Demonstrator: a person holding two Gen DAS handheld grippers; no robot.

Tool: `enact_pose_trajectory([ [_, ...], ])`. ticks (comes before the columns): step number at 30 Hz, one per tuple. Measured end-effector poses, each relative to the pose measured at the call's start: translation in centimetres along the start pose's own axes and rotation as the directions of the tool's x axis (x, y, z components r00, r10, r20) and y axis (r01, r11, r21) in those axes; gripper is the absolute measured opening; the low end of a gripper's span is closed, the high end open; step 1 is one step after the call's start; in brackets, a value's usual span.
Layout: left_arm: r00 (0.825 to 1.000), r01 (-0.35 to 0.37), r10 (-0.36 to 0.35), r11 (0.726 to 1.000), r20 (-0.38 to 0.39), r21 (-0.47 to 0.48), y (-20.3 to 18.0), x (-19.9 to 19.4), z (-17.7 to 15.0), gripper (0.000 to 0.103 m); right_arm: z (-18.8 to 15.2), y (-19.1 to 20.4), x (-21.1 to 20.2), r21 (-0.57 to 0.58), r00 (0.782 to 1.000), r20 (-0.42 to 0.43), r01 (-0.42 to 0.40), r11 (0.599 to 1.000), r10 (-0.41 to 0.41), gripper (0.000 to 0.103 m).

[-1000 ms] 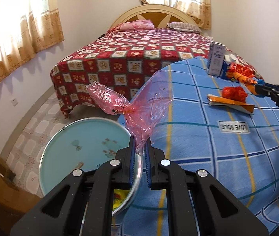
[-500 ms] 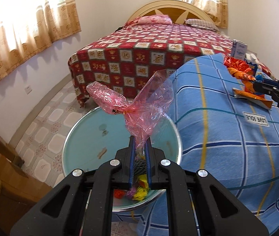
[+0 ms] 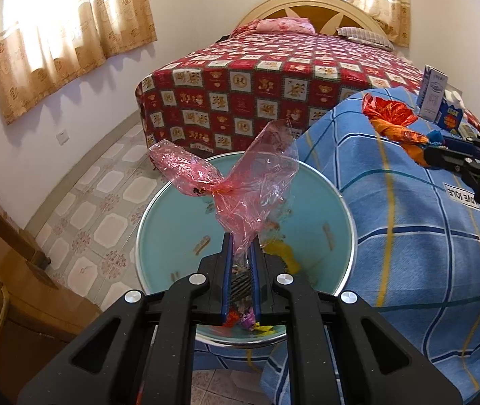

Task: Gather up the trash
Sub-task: 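Carry the pink bag and blue wrapper over the blue bin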

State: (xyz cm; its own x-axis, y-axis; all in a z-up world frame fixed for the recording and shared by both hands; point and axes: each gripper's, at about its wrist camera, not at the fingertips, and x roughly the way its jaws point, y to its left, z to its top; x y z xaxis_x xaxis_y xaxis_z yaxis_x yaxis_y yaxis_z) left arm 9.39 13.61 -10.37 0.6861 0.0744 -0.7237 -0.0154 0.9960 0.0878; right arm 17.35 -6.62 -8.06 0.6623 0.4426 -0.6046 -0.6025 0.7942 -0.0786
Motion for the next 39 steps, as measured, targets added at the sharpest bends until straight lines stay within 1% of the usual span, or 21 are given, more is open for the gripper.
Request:
enact_pose_trajectory([
  [5, 1.000, -0.009, 0.009, 1.000, -0.009, -0.020, 1.1, 0.1, -0.1, 0.009, 0.5, 1.8, 0.9, -0.035, 1.000, -0.006, -0.028, 0.999, 0.028, 0.023],
  [10, 1.000, -0.023, 0.023, 1.000, -0.009, -0.022, 1.5, -0.1, -0.4, 0.009, 0.9, 2.8, 1.6, -0.055, 0.999, -0.009, -0.054, 0.997, 0.054, 0.023],
  [17, 0.998, -0.061, 0.061, 0.998, -0.003, -0.028, 2.5, -0.6, -0.8, 0.009, 1.4, 4.3, 2.0, -0.085, 0.996, -0.004, -0.084, 0.993, 0.084, 0.023],
  [27, 0.997, -0.070, 0.071, 0.997, 0.006, -0.036, 2.8, -1.0, -0.8, 0.009, 2.1, 6.0, 1.9, -0.119, 0.993, 0.008, -0.112, 0.987, 0.114, 0.023],
  [39, 0.998, -0.069, 0.070, 0.997, 0.006, -0.036, 3.1, -1.0, -0.7, 0.010, 2.1, 6.5, 1.8, -0.134, 0.991, 0.007, -0.128, 0.983, 0.130, 0.023],
])
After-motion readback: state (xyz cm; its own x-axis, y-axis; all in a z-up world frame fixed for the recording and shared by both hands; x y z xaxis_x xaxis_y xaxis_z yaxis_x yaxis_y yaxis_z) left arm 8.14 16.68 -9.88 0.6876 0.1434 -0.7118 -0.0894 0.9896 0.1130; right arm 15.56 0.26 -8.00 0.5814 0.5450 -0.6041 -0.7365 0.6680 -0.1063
